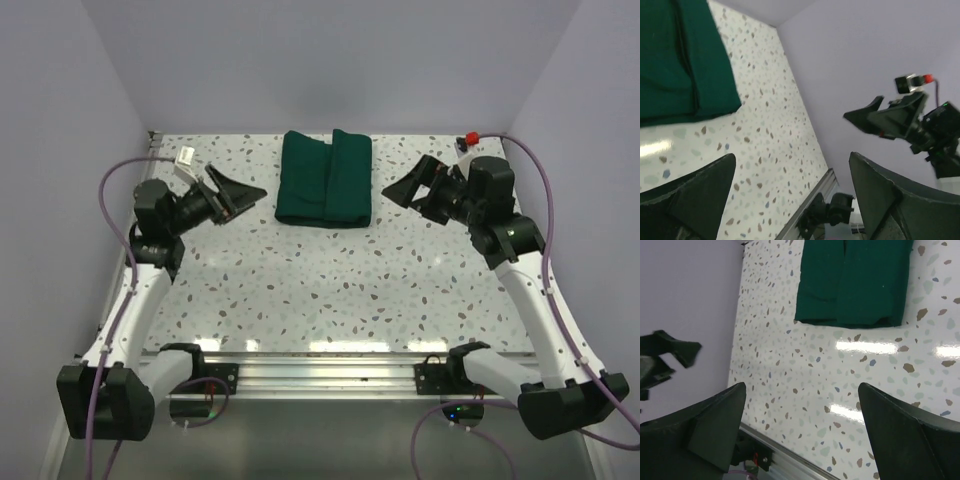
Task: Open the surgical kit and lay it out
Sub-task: Open the surgical kit at the center of the board.
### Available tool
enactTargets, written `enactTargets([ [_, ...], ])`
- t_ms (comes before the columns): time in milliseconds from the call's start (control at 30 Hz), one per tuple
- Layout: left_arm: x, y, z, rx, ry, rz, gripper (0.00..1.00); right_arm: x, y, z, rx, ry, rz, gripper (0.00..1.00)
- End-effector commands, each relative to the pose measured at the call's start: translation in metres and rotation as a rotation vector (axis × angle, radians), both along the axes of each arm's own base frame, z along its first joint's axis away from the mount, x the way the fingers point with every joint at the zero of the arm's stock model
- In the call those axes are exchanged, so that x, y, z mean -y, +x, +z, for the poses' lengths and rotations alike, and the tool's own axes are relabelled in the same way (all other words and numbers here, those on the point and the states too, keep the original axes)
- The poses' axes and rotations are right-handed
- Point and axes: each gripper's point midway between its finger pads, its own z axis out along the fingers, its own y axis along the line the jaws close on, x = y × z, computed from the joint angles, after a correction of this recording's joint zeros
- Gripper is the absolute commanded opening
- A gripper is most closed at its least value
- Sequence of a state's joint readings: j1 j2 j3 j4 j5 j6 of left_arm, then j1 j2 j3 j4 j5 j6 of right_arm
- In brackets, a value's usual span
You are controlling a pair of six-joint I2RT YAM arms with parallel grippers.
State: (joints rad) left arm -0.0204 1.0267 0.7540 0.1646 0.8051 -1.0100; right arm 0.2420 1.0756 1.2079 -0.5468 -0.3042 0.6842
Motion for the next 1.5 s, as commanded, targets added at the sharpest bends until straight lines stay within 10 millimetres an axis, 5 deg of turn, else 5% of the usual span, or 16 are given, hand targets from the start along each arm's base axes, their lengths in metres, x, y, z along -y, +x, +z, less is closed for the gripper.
enactTargets([
  [0, -0.005, 0.002, 0.093, 0.207, 0.154, 0.022, 1.0, 0.007, -0.002, -0.008, -0.021, -0.047, -0.018, 0.99],
  [133, 0.007, 0.008, 0.093, 0.1, 0.142, -0.101, 1.0, 0.0, -0.002, -0.002, 0.007, 0.04, -0.022, 0.99],
  [233, 0.029, -0.005, 0.009, -0.233, -0.057, -0.23, 1.0, -0.007, 0.001, 0.0, -0.006, 0.084, -0.004, 0.99],
  [300, 0.05, -0.026, -0.004, -0.15, -0.263, -0.329, 0.65, -0.012, 0.001, 0.002, 0.003, 0.092, 0.025, 0.99],
  [333, 0.049, -0.032, 0.012, -0.036, -0.317, -0.29, 0.7, -0.012, 0.002, 0.011, 0.007, 0.093, 0.024, 0.99],
  [433, 0.034, -0.009, 0.003, -0.023, -0.157, -0.06, 0.8, -0.011, 0.008, 0.018, 0.007, 0.051, 0.032, 0.99],
  [467, 0.024, 0.0, -0.005, -0.086, 0.033, 0.005, 0.93, -0.011, 0.016, 0.015, -0.002, 0.034, 0.025, 0.99],
  [567, -0.007, 0.02, -0.021, -0.222, 0.353, 0.123, 0.92, -0.008, 0.036, 0.028, 0.038, -0.027, -0.017, 0.98],
  [600, -0.017, 0.025, -0.028, -0.265, 0.426, 0.154, 0.91, -0.015, 0.045, 0.007, -0.047, -0.08, -0.003, 0.98],
  [667, -0.033, 0.038, -0.031, -0.286, 0.541, 0.209, 0.89, -0.018, 0.068, 0.027, -0.001, -0.204, -0.021, 0.97],
  [700, -0.035, 0.042, -0.028, -0.27, 0.548, 0.218, 0.89, -0.036, 0.075, -0.01, -0.112, -0.298, 0.028, 0.97],
  [767, -0.034, 0.052, -0.022, -0.207, 0.543, 0.234, 0.89, -0.05, 0.093, 0.015, -0.052, -0.375, 0.043, 0.96],
  [933, -0.039, 0.071, -0.042, -0.245, 0.577, 0.26, 0.87, -0.082, 0.133, -0.022, -0.137, -0.619, 0.047, 0.94],
  [1000, -0.04, 0.076, -0.056, -0.268, 0.595, 0.254, 0.86, -0.084, 0.14, -0.027, -0.128, -0.673, 0.044, 0.94],
  [1267, -0.029, 0.063, -0.09, -0.303, 0.584, 0.16, 0.83, -0.098, 0.167, -0.118, -0.241, -0.773, 0.053, 0.93],
  [1467, -0.028, 0.056, -0.103, -0.304, 0.579, 0.151, 0.83, -0.119, 0.18, -0.146, -0.232, -0.787, 0.086, 0.92],
])
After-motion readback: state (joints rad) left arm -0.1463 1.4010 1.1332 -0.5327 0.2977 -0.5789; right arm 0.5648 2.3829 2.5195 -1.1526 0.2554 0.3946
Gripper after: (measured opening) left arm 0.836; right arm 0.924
